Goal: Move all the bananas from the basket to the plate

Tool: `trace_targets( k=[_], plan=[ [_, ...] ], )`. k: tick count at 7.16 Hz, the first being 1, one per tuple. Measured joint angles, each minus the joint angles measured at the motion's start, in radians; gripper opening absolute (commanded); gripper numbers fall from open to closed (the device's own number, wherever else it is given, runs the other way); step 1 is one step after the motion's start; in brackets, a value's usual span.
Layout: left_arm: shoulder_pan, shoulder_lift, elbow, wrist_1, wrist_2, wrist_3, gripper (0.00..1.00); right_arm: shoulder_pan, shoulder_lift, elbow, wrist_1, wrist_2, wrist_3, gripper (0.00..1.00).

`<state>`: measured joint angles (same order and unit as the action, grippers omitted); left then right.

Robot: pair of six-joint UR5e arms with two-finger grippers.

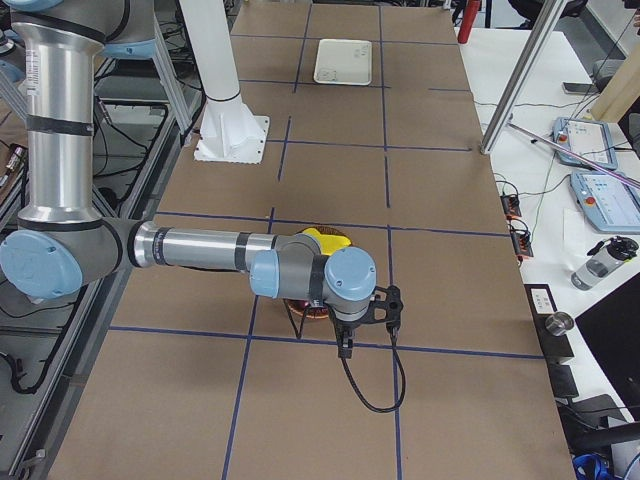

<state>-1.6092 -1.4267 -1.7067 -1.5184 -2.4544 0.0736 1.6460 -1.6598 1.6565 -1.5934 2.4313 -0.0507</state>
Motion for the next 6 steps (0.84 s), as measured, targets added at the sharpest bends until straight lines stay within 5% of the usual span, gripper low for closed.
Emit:
trace_targets(
  k=[6],
  plan=[
    [0.000,-0.001,0.005,0.000,0.000,0.000,1.00,0.000,0.003,-0.010,-0.002,0.000,0.003,1.00]
  ],
)
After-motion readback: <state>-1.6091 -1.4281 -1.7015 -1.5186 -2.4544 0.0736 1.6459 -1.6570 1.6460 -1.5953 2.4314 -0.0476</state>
